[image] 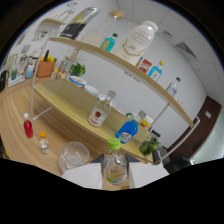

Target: Make me a cup of Vodka Sunrise.

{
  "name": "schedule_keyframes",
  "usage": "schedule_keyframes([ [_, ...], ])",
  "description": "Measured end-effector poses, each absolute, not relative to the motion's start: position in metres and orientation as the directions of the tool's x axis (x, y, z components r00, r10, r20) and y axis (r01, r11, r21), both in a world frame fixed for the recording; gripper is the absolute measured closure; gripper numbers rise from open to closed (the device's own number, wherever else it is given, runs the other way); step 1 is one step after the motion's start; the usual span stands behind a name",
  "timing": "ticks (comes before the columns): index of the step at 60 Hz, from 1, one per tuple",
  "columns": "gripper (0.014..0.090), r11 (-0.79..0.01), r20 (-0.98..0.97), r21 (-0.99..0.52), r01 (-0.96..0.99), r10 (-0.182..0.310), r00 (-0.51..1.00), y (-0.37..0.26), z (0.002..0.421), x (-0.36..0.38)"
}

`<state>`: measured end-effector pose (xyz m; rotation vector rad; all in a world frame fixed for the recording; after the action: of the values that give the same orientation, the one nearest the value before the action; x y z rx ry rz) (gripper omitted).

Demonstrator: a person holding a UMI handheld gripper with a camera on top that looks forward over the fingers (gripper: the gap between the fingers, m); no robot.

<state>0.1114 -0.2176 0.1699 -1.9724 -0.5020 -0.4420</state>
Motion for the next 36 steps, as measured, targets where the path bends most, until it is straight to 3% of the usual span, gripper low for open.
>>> schedule_keyframes([
  [9, 0.0702, -0.333, 0.798, -0.466, 0.820, 0.241, 0.552, -0.211, 0.170, 0.119],
  [14, 0.0703, -0.251, 0.899, -0.282, 0.926, 0.268, 0.346, -0.208, 0.174, 0.118],
  [22, 0.0701, -0.179, 0.959, -0.002, 0.984, 0.278, 0.053, -0.204, 0.176, 0.122],
  [36, 0.0699, -0.086, 0.903, 0.381, 0.920, 0.250, -0.351, -0.200, 0.184, 0.116],
])
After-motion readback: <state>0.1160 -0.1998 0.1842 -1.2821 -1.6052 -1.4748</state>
